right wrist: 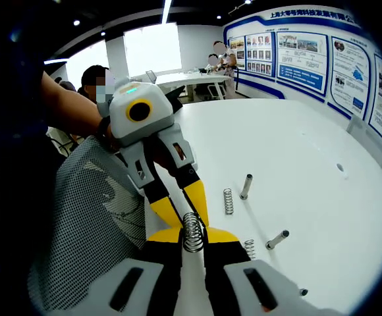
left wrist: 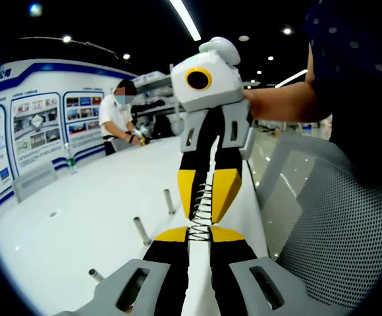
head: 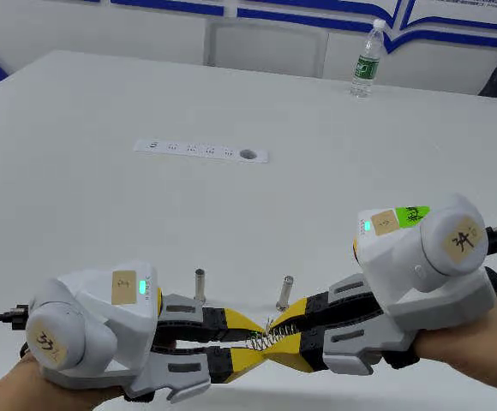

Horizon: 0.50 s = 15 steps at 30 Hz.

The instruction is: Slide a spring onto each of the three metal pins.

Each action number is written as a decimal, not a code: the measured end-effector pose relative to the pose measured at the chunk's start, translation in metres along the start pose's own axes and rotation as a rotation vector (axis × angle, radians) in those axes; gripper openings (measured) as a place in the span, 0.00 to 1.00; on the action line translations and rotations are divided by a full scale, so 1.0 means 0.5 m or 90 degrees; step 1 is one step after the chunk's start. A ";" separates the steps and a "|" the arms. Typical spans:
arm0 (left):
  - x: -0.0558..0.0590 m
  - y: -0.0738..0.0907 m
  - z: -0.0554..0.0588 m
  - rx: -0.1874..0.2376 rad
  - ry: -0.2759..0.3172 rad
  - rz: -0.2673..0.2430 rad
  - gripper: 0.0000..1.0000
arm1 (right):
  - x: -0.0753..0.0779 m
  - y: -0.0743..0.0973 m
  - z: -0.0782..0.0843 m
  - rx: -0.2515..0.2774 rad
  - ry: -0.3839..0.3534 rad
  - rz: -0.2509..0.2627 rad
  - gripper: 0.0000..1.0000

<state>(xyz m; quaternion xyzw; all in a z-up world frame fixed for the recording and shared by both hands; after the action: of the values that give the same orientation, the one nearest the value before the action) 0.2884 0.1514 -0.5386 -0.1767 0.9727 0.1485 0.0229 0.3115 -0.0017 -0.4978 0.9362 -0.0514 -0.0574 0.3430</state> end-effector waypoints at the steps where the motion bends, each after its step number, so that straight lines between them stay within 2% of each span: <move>1: 0.000 0.000 0.001 -0.001 0.000 -0.002 0.10 | -0.001 0.000 -0.001 0.003 -0.001 -0.002 0.13; 8: 0.004 -0.008 0.003 -0.011 -0.009 0.003 0.11 | -0.004 -0.002 -0.015 -0.003 0.008 -0.001 0.12; 15: -0.003 -0.002 0.008 -0.027 -0.008 -0.009 0.16 | 0.003 0.005 -0.016 -0.016 0.007 0.002 0.12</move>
<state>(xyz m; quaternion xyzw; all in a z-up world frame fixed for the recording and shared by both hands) 0.2900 0.1523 -0.5423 -0.1832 0.9679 0.1702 0.0267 0.3137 0.0013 -0.4904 0.9320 -0.0504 -0.0526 0.3550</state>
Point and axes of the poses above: the centre of the closed fingertips' face, and the gripper's own axes: y roughly backward along the fingers, x roughly to its right, z roughly out of its underside, the point moved 10 cm from there along y, roughly backward along the fingers
